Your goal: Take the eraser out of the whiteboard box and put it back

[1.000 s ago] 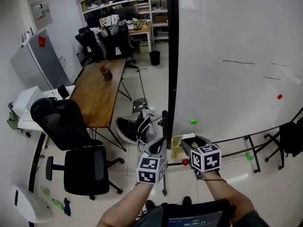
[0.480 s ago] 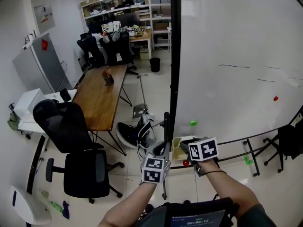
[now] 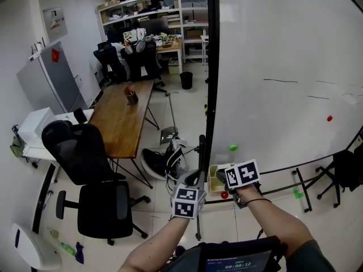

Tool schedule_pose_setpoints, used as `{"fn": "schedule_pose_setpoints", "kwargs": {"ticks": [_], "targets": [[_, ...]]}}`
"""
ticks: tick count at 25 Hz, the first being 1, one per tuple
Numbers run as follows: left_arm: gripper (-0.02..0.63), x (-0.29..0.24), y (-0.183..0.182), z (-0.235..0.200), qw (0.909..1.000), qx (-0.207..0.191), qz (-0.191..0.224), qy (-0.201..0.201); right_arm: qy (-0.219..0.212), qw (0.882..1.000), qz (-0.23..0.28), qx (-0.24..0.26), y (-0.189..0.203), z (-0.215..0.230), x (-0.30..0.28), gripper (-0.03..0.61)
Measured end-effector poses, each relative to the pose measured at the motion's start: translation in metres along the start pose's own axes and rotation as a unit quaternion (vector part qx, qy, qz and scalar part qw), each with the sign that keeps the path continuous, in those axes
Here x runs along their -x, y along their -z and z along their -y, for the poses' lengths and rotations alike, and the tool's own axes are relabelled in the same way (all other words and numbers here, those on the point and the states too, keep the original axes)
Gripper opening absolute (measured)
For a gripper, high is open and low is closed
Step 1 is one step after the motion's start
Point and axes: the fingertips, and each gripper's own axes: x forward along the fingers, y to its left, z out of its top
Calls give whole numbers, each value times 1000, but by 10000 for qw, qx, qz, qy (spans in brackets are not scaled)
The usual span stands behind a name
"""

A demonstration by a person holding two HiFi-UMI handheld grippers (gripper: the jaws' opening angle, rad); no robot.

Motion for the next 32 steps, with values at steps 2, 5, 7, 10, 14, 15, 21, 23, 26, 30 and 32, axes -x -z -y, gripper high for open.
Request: {"fn": "schedule_pose_setpoints", "kwargs": {"ticks": [2, 5, 7, 10, 14, 15, 21, 23, 26, 30, 32], "targets": [[31, 1, 1, 1, 10000, 34, -10, 26, -11, 9999, -120, -8, 1, -1, -1, 261], [31, 2, 2, 1, 10000, 37, -40, 53, -96, 9994, -302, -125, 2, -2, -3, 261], [31, 1, 2, 3, 9999, 74, -35, 77, -162, 9989, -376, -220, 3, -1, -4, 262], [31, 0, -4, 7, 9998, 163, 14, 140, -72, 9988, -436, -193, 2, 2, -6, 264], [31, 0, -9, 9, 9997, 151, 45, 179, -17, 9984, -520, -227, 2, 3, -8, 264], [31, 1, -9, 8, 9997, 163, 58, 175, -44, 9982, -544, -229, 3, 2, -8, 264], [31, 4, -10, 3, 9997, 171, 60, 188, -106, 9978, -625, -197, 2, -2, -9, 265], [31, 4, -10, 3, 9996, 181, 64, 197, -138, 9973, -694, -170, 2, -2, -10, 265], [31, 4, -12, 2, 9996, 188, 96, 198, -132, 9967, -780, -163, 2, -2, -12, 268], [31, 6, -14, 2, 9995, 165, 129, 238, -126, 9968, -766, -192, 3, -6, -13, 272], [31, 7, -14, 2, 9995, 163, 120, 245, -120, 9969, -754, -167, 2, -5, -12, 275]]}}
